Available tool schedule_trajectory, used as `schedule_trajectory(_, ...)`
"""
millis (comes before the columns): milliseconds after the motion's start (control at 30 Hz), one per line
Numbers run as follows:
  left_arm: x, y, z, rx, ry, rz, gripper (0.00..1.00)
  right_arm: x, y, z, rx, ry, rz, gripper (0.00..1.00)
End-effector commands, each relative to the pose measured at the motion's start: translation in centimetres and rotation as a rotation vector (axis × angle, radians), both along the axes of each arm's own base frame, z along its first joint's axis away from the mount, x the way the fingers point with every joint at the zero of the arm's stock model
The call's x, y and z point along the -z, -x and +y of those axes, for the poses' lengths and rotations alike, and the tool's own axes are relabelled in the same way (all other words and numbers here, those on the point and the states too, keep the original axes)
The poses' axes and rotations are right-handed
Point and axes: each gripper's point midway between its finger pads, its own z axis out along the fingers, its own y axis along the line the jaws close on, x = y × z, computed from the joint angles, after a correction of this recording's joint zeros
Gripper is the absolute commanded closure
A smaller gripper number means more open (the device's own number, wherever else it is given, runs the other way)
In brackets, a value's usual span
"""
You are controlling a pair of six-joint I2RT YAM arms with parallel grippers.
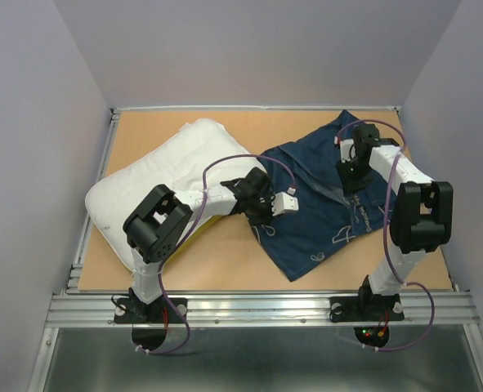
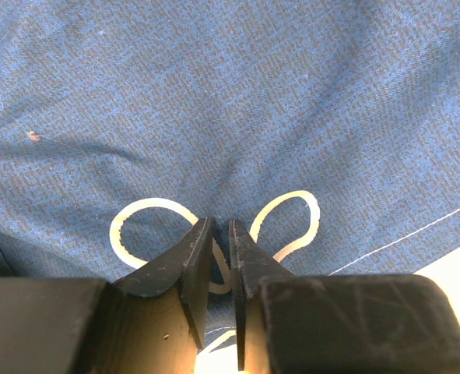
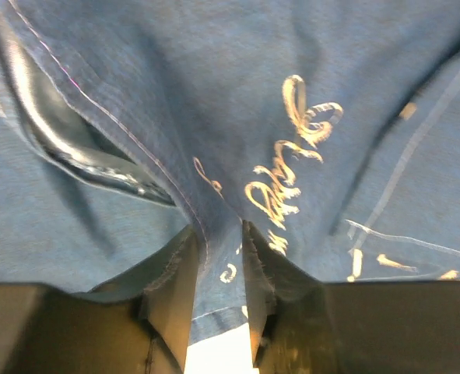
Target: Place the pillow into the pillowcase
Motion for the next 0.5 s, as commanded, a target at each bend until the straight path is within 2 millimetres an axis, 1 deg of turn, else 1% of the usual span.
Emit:
schedule_trajectory(0,-0.7,-0.4,-0.7,0.007,0.01,-0.005,0.72,-1.1,-1.8,2.9,-0.039,-0.153,-0.022,0.62)
schedule_trajectory(33,-0.8,-0.4,-0.7,0.005,0.011,-0.005,0.71,-1.1,-1.9,2.9,-0.035,-0.158,-0.02,0.58)
schedule_trajectory(133,-0.8,-0.6,-0.6,0.0,0.009,-0.01,0.7,-0.8,-2.5,3.5,-0.039,-0.181,-0.014,0.57)
schedule_trajectory(167,-0.9,-0.6,-0.6,0.0,0.009,-0.01,0.7,-0.7,-2.6,3.8,-0.044,-0.184,-0.013,0.54)
schedule_trajectory(300,-0.9,-0.7,-0.6,-0.009,0.012,-0.004,0.69,-0.3,-2.8,5.2,-0.074,-0.193,-0.012,0.53)
schedule_trajectory(367,-0.8,-0.7,-0.5,-0.012,0.012,0.001,0.68,0.2,-3.0,5.5,-0.074,-0.168,-0.021,0.52)
schedule_trajectory(467,-0.9,-0.8,-0.4,-0.018,0.014,0.002,0.68,0.4,-3.6,5.9,-0.078,-0.147,-0.038,0.52)
